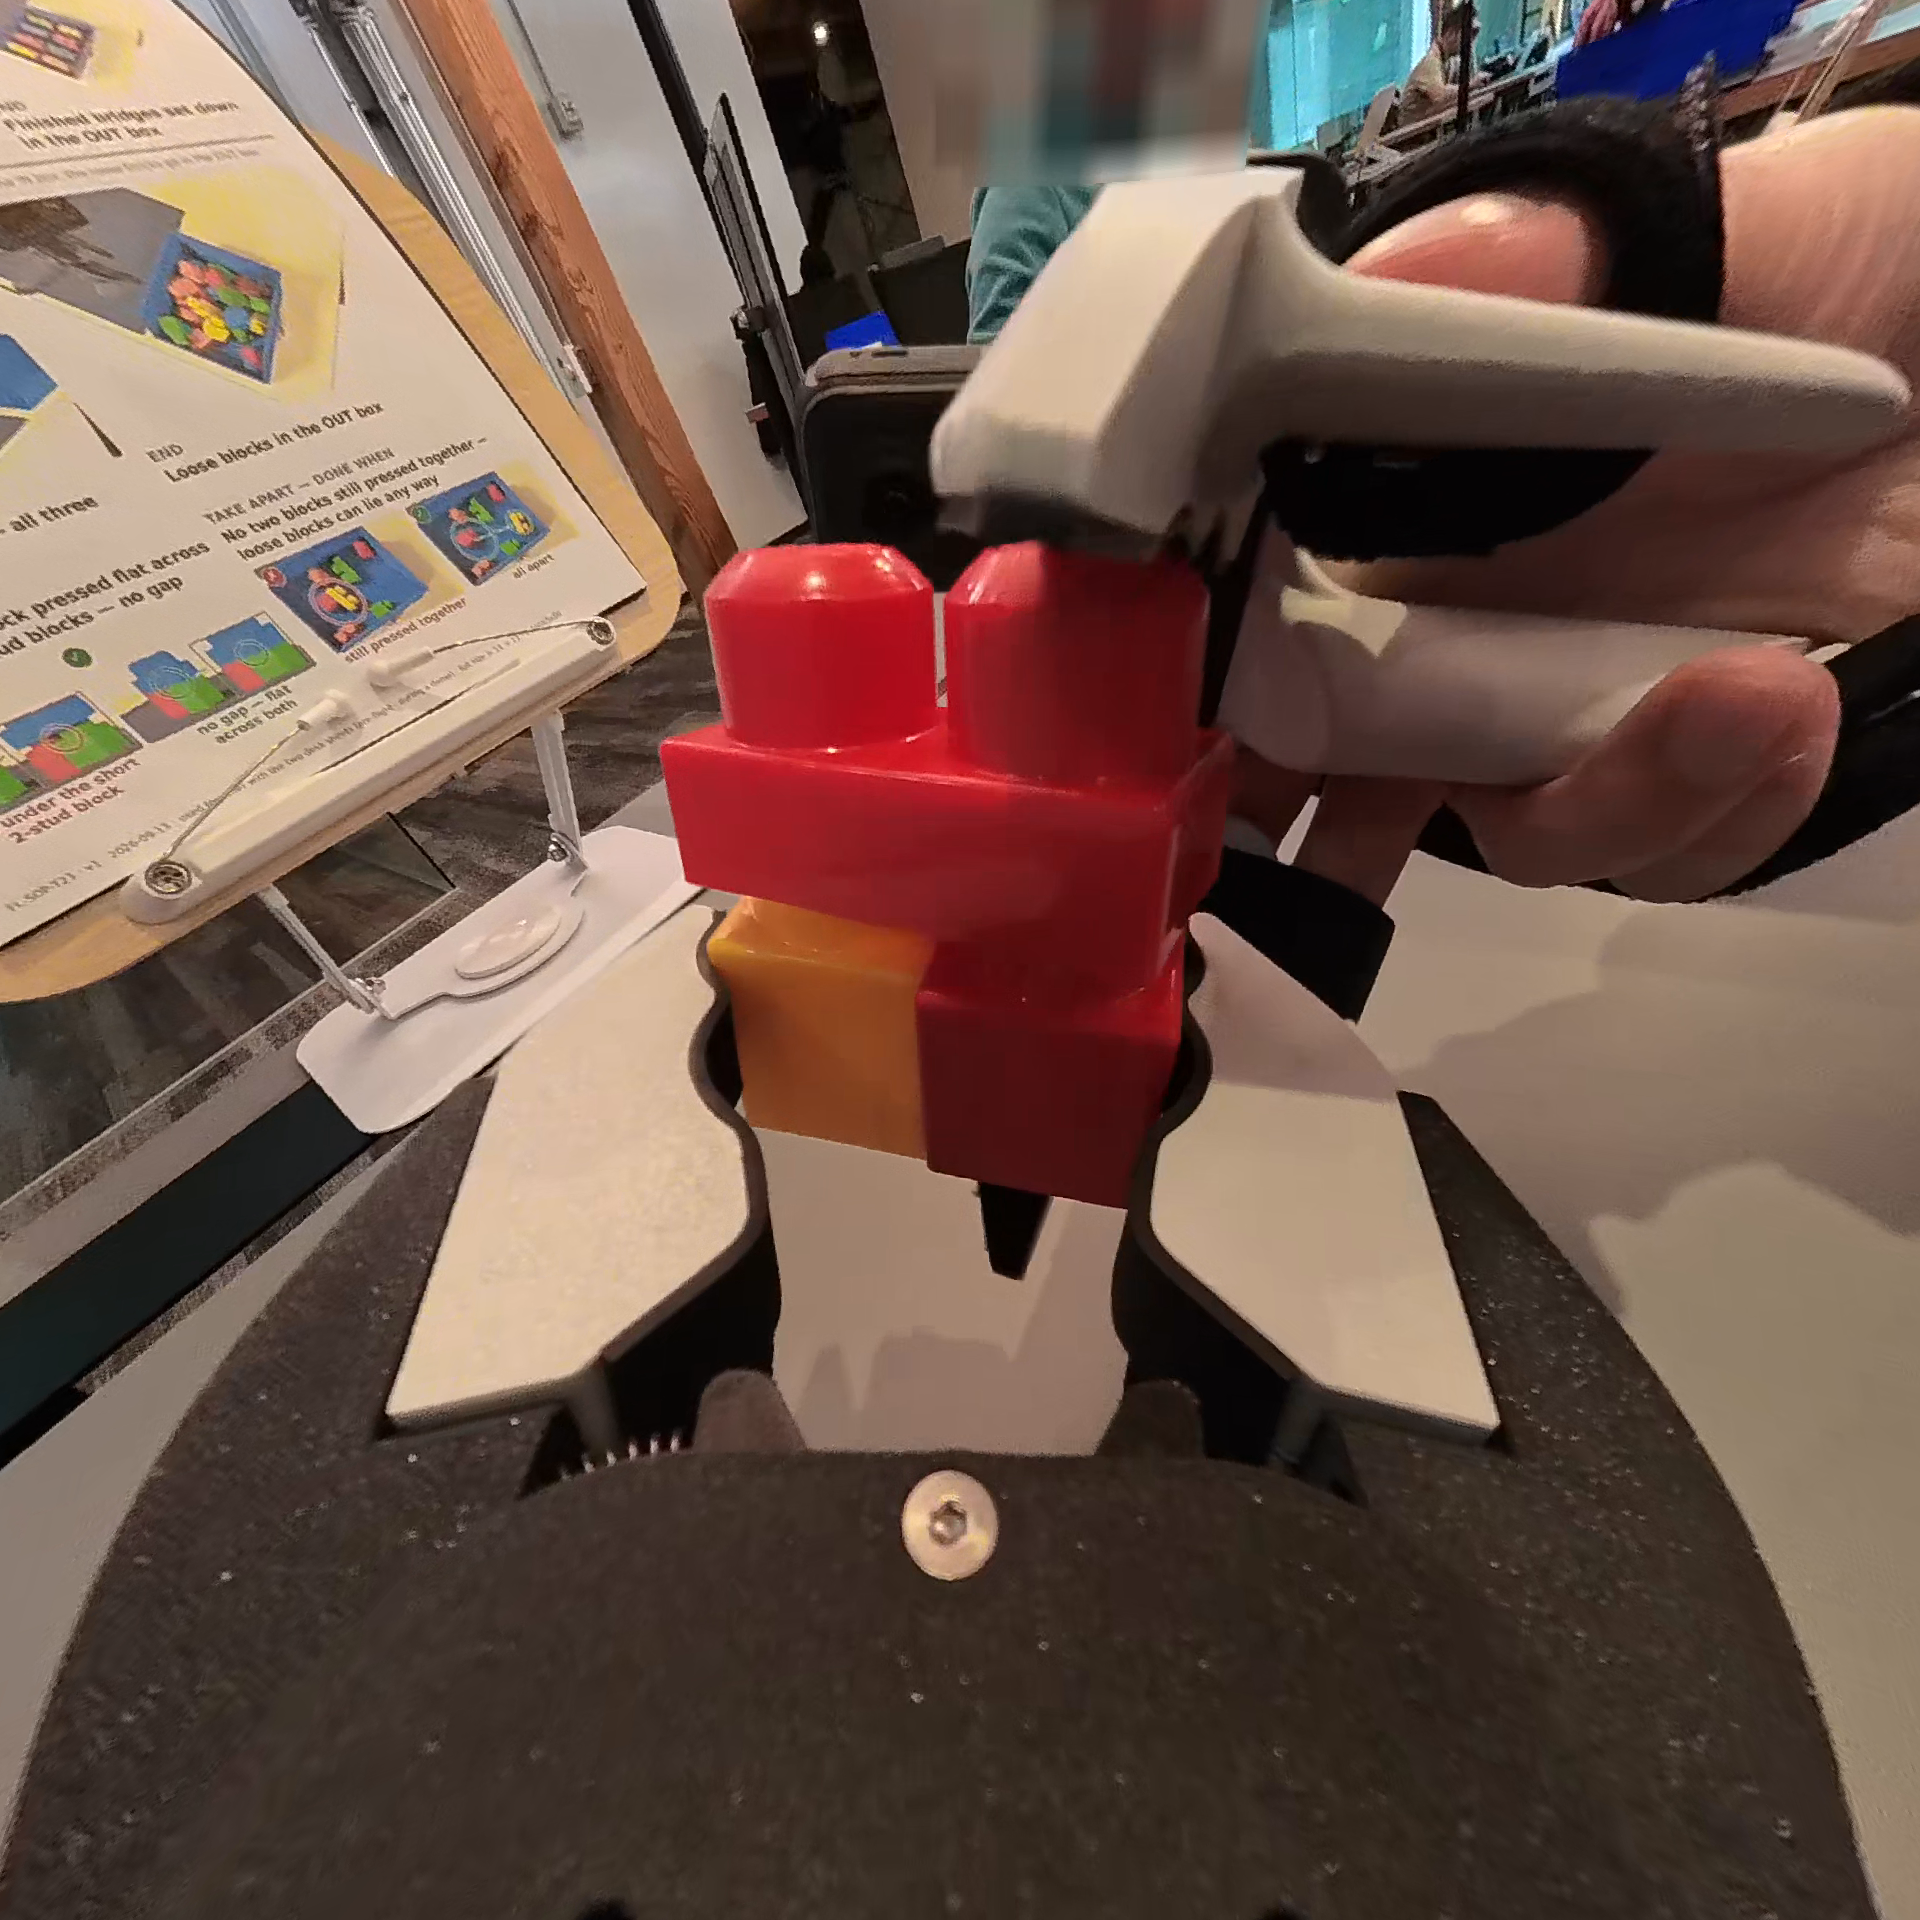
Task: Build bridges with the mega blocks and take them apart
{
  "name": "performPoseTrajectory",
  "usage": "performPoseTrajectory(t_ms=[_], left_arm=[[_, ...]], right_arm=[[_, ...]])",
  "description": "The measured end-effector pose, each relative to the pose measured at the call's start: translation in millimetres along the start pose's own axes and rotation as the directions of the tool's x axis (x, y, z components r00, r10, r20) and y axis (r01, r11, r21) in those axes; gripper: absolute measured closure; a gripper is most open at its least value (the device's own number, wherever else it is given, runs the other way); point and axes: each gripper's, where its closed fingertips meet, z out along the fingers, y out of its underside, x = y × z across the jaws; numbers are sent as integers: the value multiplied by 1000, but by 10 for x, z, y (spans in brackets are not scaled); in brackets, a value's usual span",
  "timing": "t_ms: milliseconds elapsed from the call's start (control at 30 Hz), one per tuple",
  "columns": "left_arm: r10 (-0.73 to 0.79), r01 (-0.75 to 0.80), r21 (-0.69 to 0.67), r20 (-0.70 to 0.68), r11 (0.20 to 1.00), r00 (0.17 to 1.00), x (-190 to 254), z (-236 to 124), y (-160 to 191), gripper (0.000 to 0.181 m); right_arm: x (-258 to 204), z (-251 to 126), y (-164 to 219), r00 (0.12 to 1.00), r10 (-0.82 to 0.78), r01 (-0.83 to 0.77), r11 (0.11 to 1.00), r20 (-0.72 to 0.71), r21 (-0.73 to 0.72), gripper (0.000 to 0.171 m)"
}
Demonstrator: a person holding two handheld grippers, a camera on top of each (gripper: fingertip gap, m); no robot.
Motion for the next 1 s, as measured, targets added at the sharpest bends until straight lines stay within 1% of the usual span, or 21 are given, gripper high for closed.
performPoseTrajectory(t_ms=[133,467,633,833,1000], left_arm=[[10,-10,2,7,1000,1000,2,-1,-8,101],[2,-2,-5,8,1000,1000,20,-6,-10,102],[4,-5,-20,-4,1000,1000,39,3,10,102],[-31,31,0,-56,1000,998,58,16,22,101],[-57,57,-11,-60,998,997,31,14,45,101]], right_arm=[[-3,8,22,1000,-3,3,1000,1,-15,49],[-18,1,41,1000,2,-1,1000,27,-15,52],[-2,-8,57,1000,5,-5,1000,25,-16,51],[11,-12,62,998,50,-49,998,29,-35,51],[23,-153,3,998,-56,54,998,-43,-35,57]])
